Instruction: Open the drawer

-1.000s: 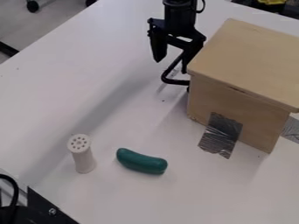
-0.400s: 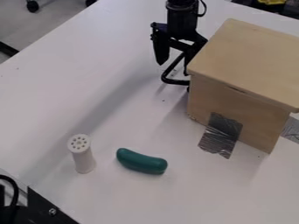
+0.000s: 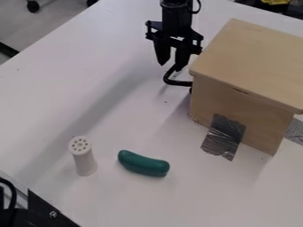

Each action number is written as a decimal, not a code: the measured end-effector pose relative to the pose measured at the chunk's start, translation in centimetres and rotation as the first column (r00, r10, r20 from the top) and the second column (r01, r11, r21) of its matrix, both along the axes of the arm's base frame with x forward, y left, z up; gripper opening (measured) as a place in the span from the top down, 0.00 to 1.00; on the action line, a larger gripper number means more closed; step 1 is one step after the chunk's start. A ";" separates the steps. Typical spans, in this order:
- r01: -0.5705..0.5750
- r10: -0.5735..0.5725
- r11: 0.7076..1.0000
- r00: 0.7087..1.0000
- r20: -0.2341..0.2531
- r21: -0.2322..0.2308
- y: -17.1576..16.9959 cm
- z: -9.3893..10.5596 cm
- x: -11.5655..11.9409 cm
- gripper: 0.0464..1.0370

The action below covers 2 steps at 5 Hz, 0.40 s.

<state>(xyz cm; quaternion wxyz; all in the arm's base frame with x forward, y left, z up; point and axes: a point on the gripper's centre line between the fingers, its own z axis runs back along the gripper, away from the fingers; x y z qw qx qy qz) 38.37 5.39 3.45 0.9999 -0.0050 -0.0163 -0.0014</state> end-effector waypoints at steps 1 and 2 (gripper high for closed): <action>-0.010 0.010 1.000 1.000 -0.003 0.001 0.1 0.0 -0.1 0.81; -0.023 0.023 1.000 1.000 -0.002 0.005 0.5 0.0 -0.1 0.94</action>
